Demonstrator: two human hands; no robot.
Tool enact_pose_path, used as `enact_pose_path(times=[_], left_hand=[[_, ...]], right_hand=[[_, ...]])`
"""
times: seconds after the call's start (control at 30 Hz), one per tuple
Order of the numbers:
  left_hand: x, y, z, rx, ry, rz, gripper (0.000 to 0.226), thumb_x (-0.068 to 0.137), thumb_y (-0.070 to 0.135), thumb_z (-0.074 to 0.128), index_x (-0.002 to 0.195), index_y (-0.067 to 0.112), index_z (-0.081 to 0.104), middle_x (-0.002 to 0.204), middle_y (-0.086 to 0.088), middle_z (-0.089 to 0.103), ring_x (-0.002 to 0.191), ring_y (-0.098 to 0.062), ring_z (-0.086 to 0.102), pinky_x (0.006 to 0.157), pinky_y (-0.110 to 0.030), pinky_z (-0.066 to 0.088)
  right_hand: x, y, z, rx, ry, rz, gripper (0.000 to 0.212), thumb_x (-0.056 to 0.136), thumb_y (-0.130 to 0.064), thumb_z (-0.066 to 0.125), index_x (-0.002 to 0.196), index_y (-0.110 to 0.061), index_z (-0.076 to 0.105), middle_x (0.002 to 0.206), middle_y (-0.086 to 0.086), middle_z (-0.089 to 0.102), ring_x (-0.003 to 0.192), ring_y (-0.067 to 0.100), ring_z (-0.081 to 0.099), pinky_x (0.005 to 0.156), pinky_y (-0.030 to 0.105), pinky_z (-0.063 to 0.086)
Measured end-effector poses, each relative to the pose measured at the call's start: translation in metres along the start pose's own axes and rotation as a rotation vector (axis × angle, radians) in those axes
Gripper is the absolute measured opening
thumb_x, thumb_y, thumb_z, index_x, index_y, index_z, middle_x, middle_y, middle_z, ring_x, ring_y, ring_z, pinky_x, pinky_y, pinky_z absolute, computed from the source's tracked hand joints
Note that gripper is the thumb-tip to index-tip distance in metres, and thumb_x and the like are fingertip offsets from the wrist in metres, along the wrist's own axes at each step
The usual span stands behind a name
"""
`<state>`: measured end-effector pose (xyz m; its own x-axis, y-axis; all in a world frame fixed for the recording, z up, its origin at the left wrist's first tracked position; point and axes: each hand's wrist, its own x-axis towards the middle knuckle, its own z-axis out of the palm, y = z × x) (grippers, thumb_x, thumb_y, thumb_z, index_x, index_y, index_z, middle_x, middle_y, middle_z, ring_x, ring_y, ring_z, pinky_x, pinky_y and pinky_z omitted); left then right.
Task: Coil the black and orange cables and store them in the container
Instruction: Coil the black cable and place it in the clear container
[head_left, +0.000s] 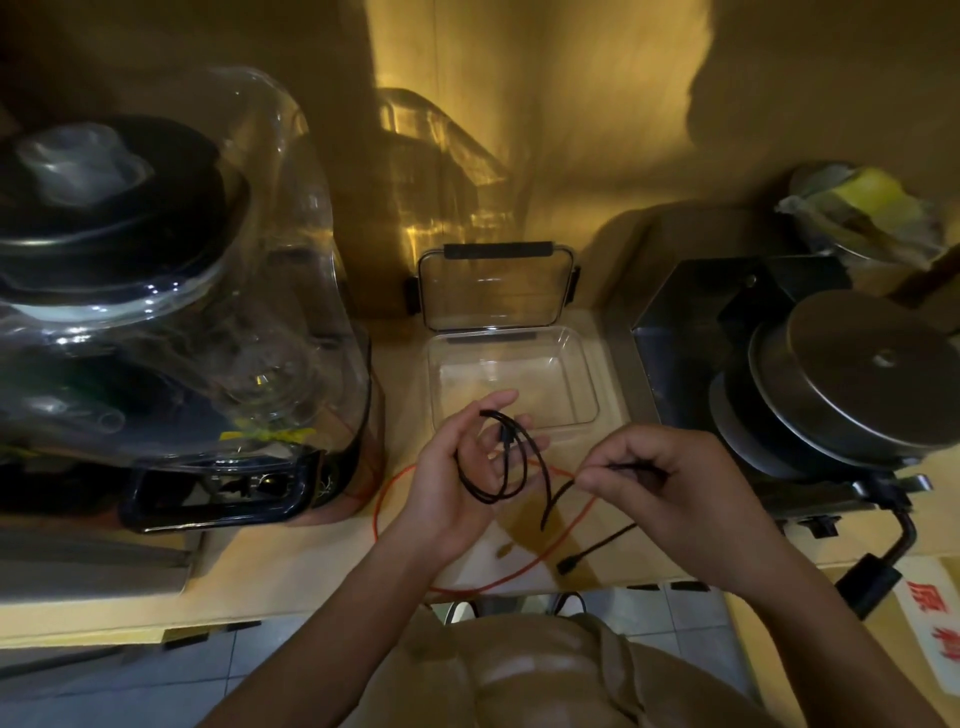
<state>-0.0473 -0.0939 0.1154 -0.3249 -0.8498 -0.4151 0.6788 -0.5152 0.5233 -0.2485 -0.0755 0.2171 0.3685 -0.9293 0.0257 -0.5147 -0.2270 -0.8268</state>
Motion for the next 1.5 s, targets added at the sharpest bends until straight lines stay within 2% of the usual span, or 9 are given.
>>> enact_pose_path(times=[0.1,0.27,0.43,0.6,0.8,1.1,1.17,1.23,1.5], left_hand=[[-0.002,-0.004,0.004,-0.01,-0.048,-0.051,0.049,0.093,0.046,0.047,0.132,0.018,0.061,0.123,-0.014,0.06,0.103,-0.028,0.068,0.079,-0.047,0.057],[-0.006,-0.008,0.011,-0.024,-0.127,-0.134,0.053,0.098,0.046,0.04,0.136,0.012,0.056,0.139,-0.026,0.05,0.123,-0.036,0.051,0.106,-0.062,0.041],[-0.009,-0.01,0.016,-0.042,-0.151,-0.171,0.055,0.096,0.046,0.043,0.136,0.01,0.057,0.141,-0.019,0.057,0.12,-0.032,0.061,0.099,-0.057,0.048],[-0.011,-0.014,0.023,-0.054,-0.164,-0.2,0.058,0.095,0.044,0.047,0.139,0.007,0.051,0.147,-0.021,0.05,0.125,-0.035,0.055,0.101,-0.055,0.047],[-0.012,-0.019,0.025,0.01,-0.225,-0.218,0.054,0.095,0.045,0.048,0.136,0.009,0.051,0.114,-0.008,0.071,0.105,-0.024,0.065,0.093,-0.046,0.051],[-0.008,-0.024,0.021,-0.029,-0.256,-0.205,0.048,0.095,0.023,0.053,0.14,0.007,0.049,0.137,-0.02,0.055,0.098,-0.027,0.065,0.079,-0.042,0.053],[-0.007,-0.024,0.02,-0.041,-0.245,-0.207,0.042,0.097,0.026,0.049,0.136,0.011,0.055,0.137,-0.018,0.059,0.098,-0.027,0.067,0.078,-0.042,0.054],[-0.007,-0.023,0.019,-0.047,-0.241,-0.199,0.04,0.099,0.027,0.047,0.134,0.012,0.057,0.137,-0.019,0.058,0.098,-0.027,0.068,0.078,-0.042,0.055],[-0.009,-0.014,0.015,-0.021,-0.173,-0.166,0.037,0.098,0.034,0.053,0.129,0.016,0.063,0.122,-0.014,0.067,0.099,-0.027,0.067,0.079,-0.04,0.055]], right_hand=[[0.006,-0.002,0.008,0.072,0.044,-0.015,0.015,0.082,-0.034,0.069,0.081,-0.021,0.073,0.07,-0.015,0.069,0.069,0.005,0.066,0.061,0.011,0.046],[0.015,0.005,0.02,0.099,0.137,0.039,0.009,0.083,-0.027,0.074,0.075,-0.024,0.07,0.063,-0.011,0.068,0.058,0.002,0.066,0.055,0.014,0.049],[0.017,0.006,0.031,0.127,0.19,-0.002,0.024,0.087,-0.019,0.072,0.071,-0.034,0.063,0.061,-0.023,0.067,0.057,-0.004,0.066,0.047,0.009,0.049],[0.019,0.009,0.036,0.023,0.266,0.031,0.02,0.087,-0.033,0.07,0.069,-0.031,0.063,0.063,-0.021,0.069,0.056,-0.003,0.067,0.05,0.012,0.05],[0.018,0.017,0.039,-0.096,0.329,0.089,0.03,0.086,-0.045,0.066,0.061,-0.03,0.057,0.059,-0.018,0.065,0.05,-0.001,0.061,0.043,0.009,0.04],[0.017,0.026,0.041,-0.221,0.373,0.13,0.043,0.083,-0.053,0.063,0.052,-0.027,0.05,0.047,-0.011,0.059,0.041,0.0,0.056,0.041,0.013,0.038],[0.018,0.027,0.041,-0.248,0.368,0.16,0.043,0.081,-0.058,0.061,0.053,-0.026,0.052,0.045,-0.008,0.057,0.044,0.003,0.056,0.043,0.027,0.046],[0.018,0.028,0.04,-0.217,0.354,0.182,0.042,0.08,-0.059,0.062,0.056,-0.025,0.055,0.047,-0.007,0.057,0.046,0.005,0.056,0.045,0.035,0.048],[0.009,0.041,0.023,-0.051,0.326,0.256,0.042,0.066,-0.071,0.062,0.066,-0.029,0.062,0.045,-0.008,0.046,0.042,0.006,0.041,0.048,0.03,0.039]])
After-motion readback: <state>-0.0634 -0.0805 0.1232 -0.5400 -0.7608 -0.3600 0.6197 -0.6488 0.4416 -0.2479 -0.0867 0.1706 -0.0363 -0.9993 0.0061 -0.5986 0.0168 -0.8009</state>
